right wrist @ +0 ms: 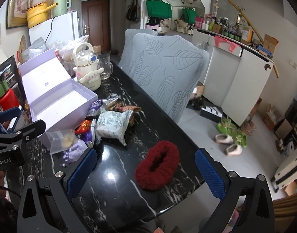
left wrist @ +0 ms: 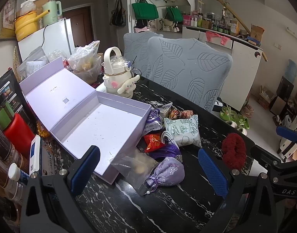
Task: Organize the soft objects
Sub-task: 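Move both tools toward the red scrunchie and lilac sachet on the table, then grasp the red scrunchie with the right gripper while the left gripper grasps the lilac sachet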
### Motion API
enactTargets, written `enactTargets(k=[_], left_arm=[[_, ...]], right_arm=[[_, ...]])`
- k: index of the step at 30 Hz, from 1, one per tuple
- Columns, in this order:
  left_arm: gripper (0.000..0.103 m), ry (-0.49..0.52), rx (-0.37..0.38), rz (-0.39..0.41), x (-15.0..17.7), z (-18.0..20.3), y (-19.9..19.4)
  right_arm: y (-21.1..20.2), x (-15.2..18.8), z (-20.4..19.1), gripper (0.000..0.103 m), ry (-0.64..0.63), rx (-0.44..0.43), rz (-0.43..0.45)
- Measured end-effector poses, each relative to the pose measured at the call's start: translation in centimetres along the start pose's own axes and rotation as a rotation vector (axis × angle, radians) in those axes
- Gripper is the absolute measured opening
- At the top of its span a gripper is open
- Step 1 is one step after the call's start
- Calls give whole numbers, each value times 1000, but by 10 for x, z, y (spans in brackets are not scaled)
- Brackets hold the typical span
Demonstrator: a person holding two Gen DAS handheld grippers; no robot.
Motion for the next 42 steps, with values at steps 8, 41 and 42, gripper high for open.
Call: enactTargets(k=[8, 41, 42], left_arm=[[103, 0, 0, 0, 0, 1, 0], [103, -14, 59, -24, 32, 25, 12], [103, -11, 63, -24, 35, 27, 13]], right_arm=[[0, 0, 0, 103, 2, 0, -1], [29, 27, 0, 103, 10, -132, 2], [33, 31, -1, 103, 11, -144, -4]])
Point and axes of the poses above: each gripper's, at about its wrist camera, not at the fingertips, and y roughly the way its jaws point, z to its right, x to its underside, the point moved 10 cm from there along y, roughly the way its jaws point, and after that the axes turned 8 degrees about z, right-handed, at the moved point
